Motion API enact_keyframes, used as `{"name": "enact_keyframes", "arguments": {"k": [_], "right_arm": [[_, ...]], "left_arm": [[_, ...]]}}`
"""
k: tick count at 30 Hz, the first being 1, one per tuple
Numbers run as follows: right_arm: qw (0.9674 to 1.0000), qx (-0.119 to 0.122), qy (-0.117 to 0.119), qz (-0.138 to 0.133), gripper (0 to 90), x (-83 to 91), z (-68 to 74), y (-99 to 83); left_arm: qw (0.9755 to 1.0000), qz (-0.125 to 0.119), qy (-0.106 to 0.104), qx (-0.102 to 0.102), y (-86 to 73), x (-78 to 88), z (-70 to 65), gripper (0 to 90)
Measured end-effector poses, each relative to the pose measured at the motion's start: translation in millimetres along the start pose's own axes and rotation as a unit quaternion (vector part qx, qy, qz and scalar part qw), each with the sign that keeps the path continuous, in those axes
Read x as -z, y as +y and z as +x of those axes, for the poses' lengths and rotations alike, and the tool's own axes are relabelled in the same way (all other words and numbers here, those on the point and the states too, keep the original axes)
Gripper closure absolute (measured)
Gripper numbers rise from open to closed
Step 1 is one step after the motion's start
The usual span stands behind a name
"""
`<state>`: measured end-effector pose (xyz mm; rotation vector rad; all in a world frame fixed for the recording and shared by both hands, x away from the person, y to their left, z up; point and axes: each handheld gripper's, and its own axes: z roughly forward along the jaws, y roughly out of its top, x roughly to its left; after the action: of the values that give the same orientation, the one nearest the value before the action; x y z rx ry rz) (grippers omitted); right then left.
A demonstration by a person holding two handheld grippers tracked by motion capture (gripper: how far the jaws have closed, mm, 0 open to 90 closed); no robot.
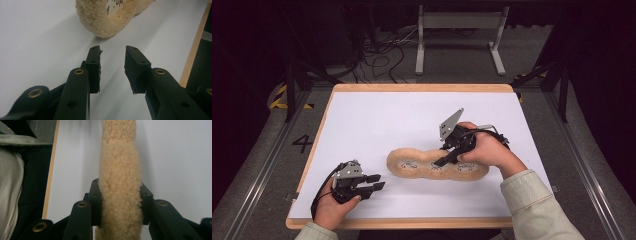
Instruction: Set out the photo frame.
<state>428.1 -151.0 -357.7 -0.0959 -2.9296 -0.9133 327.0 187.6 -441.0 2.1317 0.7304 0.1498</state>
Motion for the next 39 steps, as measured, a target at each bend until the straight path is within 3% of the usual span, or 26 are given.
{"name": "enact_keyframes", "arguments": {"k": [7,15,19,22,28,32,35,39], "right_arm": [[0.9995,0.007,-0.03,0.005,65.4,0.7,-1.2,0.8],[0.9967,0.012,-0.079,0.009,63.2,2.6,-4.2,0.5],[0.9953,0.016,-0.096,0.007,58.6,3.6,-2.8,1.5],[0.9938,0.006,-0.111,0.001,48.1,6.2,-2.4,0.6],[0.9899,-0.011,-0.14,-0.022,42.0,19.5,6.8,-1.5],[0.9849,-0.021,-0.162,-0.057,40.5,35.0,20.8,-4.2],[0.9793,-0.037,-0.184,-0.075,40.0,44.9,31.1,-11.6],[0.9675,-0.079,-0.217,-0.103,39.5,57.3,43.8,-29.5]], "left_arm": [[1.0,0.0,-0.002,0.002,1.0,-1.4,-0.3,66.6],[1.0,0.0,-0.001,0.002,1.2,-1.2,0.0,66.5],[1.0,0.0,0.0,-0.001,1.3,-1.5,0.4,66.4],[1.0,-0.001,-0.001,0.002,1.7,-2.3,0.1,65.7],[0.9998,-0.011,0.011,0.013,3.5,-5.6,2.2,54.9],[0.9995,-0.019,0.017,0.018,5.6,-7.8,5.4,51.3],[0.9993,-0.022,0.018,0.023,7.4,-8.5,5.5,50.6],[0.9992,-0.029,0.023,0.017,10.4,-10.1,6.2,49.7]]}}
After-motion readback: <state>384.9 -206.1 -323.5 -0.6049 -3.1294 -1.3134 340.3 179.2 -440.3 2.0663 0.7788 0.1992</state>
